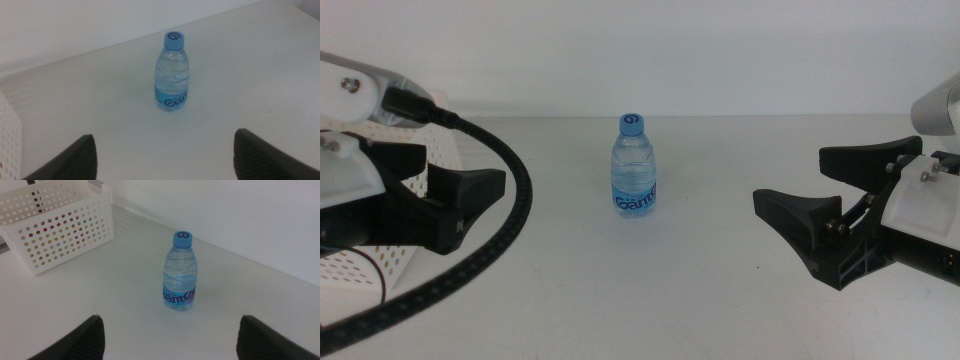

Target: Use arms to grab the bottles and put them into the dustbin to the left of the table.

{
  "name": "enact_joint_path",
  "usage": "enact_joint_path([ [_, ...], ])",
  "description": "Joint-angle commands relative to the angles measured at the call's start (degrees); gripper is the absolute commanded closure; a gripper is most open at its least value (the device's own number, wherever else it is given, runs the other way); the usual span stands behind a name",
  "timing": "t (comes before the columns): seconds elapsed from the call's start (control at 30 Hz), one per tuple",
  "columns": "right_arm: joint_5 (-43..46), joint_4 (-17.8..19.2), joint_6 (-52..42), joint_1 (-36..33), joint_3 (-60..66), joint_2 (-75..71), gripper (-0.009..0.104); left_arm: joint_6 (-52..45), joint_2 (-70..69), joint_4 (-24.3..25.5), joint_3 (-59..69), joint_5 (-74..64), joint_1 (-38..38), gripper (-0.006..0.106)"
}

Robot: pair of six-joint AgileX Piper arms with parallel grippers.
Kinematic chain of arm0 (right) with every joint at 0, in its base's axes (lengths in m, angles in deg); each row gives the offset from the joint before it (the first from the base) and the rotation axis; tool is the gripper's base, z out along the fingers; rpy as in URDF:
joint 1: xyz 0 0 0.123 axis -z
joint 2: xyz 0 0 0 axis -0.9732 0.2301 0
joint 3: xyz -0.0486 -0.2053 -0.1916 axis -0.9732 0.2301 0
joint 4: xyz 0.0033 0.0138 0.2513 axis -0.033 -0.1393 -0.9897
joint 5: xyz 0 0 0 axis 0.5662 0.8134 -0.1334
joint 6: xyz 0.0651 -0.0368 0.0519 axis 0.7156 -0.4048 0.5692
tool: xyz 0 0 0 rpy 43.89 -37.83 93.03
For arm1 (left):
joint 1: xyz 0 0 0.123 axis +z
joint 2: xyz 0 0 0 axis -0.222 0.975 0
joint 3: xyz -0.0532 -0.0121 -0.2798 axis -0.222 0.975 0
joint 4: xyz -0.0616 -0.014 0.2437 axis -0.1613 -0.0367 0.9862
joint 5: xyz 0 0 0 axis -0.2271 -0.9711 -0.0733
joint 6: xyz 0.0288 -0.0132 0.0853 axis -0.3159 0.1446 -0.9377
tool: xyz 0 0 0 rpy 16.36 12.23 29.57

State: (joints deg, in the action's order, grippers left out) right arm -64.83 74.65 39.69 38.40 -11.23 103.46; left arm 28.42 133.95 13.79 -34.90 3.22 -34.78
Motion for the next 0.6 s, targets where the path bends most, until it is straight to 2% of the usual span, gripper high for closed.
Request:
enact_joint_path([
  [0.0, 4.00, 0.79, -0.19, -0.07, -1.34, -0.75, 0.000, 0.32, -0.38, -0.92, -1.53, 4.65, -0.17, 0.010],
  [0.13, 4.00, 0.79, -0.19, -0.07, -1.34, -0.75, 0.000, 4.23, -0.03, -0.89, -1.69, 6.17, -0.17, 0.010],
  [0.33, 4.00, 0.79, -0.19, -0.07, -1.34, -0.75, 0.000, 3.91, 5.12, 1.54, -9.09, 6.13, -0.17, 0.010],
  [0.57, 4.00, 0.79, -0.19, -0.07, -1.34, -0.75, 0.000, 3.11, 14.59, 0.16, -18.87, 7.47, -0.17, 0.010],
])
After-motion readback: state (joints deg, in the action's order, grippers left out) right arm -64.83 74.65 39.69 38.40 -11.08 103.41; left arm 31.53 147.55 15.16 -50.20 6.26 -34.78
